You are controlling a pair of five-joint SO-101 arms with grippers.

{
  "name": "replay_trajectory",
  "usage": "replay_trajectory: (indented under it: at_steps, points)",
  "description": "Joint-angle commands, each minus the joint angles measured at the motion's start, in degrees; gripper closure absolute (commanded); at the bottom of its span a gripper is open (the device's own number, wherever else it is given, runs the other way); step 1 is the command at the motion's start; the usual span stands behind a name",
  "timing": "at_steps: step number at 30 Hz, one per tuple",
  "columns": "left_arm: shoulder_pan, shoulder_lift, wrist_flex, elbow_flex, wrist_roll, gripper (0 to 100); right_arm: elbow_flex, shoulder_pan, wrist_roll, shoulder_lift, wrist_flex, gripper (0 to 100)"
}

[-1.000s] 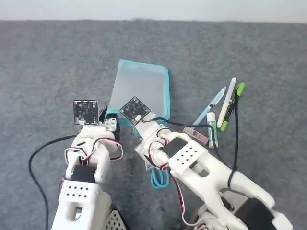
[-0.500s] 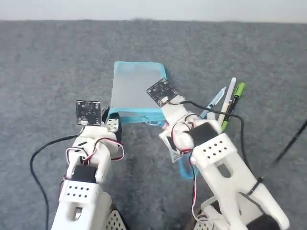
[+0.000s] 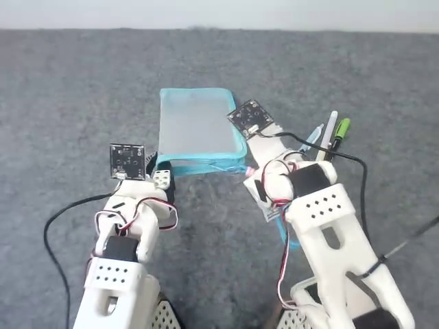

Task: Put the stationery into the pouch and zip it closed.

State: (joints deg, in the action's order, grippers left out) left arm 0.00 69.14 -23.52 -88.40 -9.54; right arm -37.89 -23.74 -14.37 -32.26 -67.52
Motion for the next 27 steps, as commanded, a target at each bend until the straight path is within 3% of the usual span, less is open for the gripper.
replay_trajectory:
  at_steps: [1, 27]
  points:
    - [-1.0, -0.6, 2.0, 3.6, 0.4, 99, 3.5, 4.0, -0.7, -2.6, -0.7, 99.2]
    - [-1.0, -0.6, 2.0, 3.6, 0.4, 99, 7.4, 10.2, -1.6, 0.7, -1.9, 99.2]
